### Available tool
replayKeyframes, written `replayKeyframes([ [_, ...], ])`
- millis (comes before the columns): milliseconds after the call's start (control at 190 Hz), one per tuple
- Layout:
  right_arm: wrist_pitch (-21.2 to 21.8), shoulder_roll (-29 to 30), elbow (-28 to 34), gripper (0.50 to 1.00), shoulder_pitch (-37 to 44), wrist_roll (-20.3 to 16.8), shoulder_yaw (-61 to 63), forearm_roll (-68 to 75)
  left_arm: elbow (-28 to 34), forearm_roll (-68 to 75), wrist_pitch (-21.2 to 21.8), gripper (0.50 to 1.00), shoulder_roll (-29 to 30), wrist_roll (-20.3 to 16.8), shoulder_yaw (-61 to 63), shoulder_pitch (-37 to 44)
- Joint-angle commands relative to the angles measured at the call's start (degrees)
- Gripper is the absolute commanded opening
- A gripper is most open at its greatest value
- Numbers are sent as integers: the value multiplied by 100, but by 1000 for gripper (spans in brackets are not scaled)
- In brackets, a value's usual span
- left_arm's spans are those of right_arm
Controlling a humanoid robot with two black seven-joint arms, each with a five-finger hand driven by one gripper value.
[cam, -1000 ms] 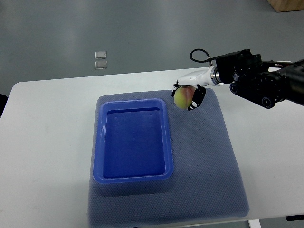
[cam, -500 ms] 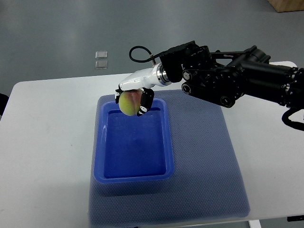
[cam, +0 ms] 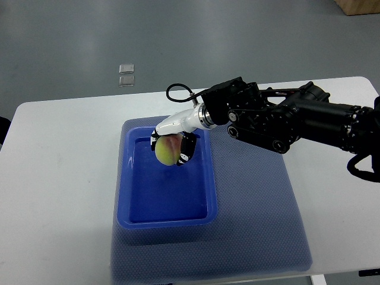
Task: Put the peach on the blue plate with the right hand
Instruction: 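Lower the peach into the blue tray and open the right hand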
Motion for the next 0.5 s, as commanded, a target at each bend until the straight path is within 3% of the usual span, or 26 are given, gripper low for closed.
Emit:
replayKeyframes([
  [0, -22, 0, -110, 827, -150, -4, -11, -6, -21, 0, -1, 1000, 0, 0, -5, -1],
  [105, 4, 0, -110, 860, -150, -4, -11, -6, -30, 0, -1, 1000, 0, 0, -5, -1],
  [111, 22, 0, -110, 888, -141, -4, -11, -6, -30, 0, -1, 1000, 0, 0, -5, -1],
  [121, 22, 0, -110, 899, -141, -4, -11, -6, -30, 0, -1, 1000, 0, 0, -5, -1],
  [211, 48, 0, -110, 928, -97, -4, -2, 21, -30, 0, -1, 1000, 0, 0, -5, -1],
  [495, 40, 0, -110, 928, 175, -4, 103, 108, -21, 0, -1, 1000, 0, 0, -5, -10],
])
